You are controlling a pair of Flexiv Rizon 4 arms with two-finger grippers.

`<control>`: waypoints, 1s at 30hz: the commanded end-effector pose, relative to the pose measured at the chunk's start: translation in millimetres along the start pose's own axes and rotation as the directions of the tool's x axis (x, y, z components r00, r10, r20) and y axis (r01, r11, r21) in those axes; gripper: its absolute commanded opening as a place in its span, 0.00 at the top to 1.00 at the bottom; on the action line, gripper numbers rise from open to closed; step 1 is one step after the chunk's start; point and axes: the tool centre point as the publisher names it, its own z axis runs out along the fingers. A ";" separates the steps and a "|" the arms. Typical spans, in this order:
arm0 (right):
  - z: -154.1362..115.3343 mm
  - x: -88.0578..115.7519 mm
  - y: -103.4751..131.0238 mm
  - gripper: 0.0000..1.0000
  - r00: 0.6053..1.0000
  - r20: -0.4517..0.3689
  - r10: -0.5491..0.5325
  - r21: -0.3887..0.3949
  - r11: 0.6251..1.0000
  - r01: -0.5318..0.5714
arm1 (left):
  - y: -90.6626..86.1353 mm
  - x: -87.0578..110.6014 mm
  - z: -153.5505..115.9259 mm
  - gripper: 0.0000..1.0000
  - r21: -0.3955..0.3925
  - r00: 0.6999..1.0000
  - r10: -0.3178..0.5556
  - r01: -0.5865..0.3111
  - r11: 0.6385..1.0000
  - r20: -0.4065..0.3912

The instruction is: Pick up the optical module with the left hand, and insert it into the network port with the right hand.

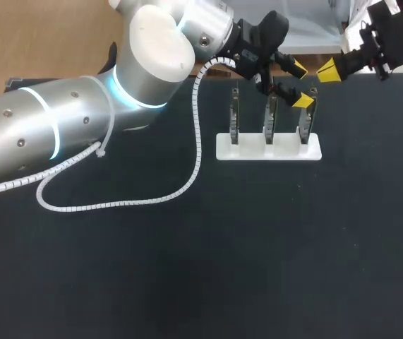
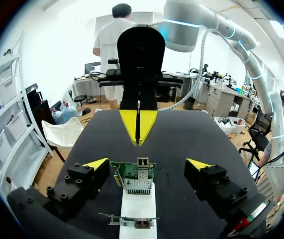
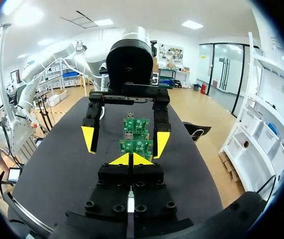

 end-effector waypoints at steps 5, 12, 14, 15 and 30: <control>-12.1 -2.8 8.3 1.00 1.000 0.003 -0.007 0.055 0.998 0.007 | 8.8 -9.5 -6.6 0.00 -0.021 0.999 0.031 -0.031 0.999 -0.008; -28.1 -14.7 7.6 1.00 0.999 0.030 -0.038 0.119 0.992 0.034 | 21.4 -28.8 -33.5 0.00 -0.111 0.995 0.101 -0.103 0.989 -0.020; -33.6 -18.4 6.6 1.00 0.998 0.034 -0.051 0.139 0.989 0.046 | 23.5 -34.7 -41.9 0.00 -0.135 0.993 0.120 -0.121 0.983 -0.020; -36.9 -20.6 6.0 1.00 0.998 0.039 -0.057 0.150 0.987 0.050 | 24.5 -37.7 -46.3 0.00 -0.147 0.991 0.129 -0.132 0.980 -0.025; -61.9 -35.1 -0.6 0.65 0.994 0.075 -0.076 0.282 0.958 0.052 | 22.2 -61.9 -104.9 0.00 -0.324 0.975 0.209 -0.222 0.919 -0.076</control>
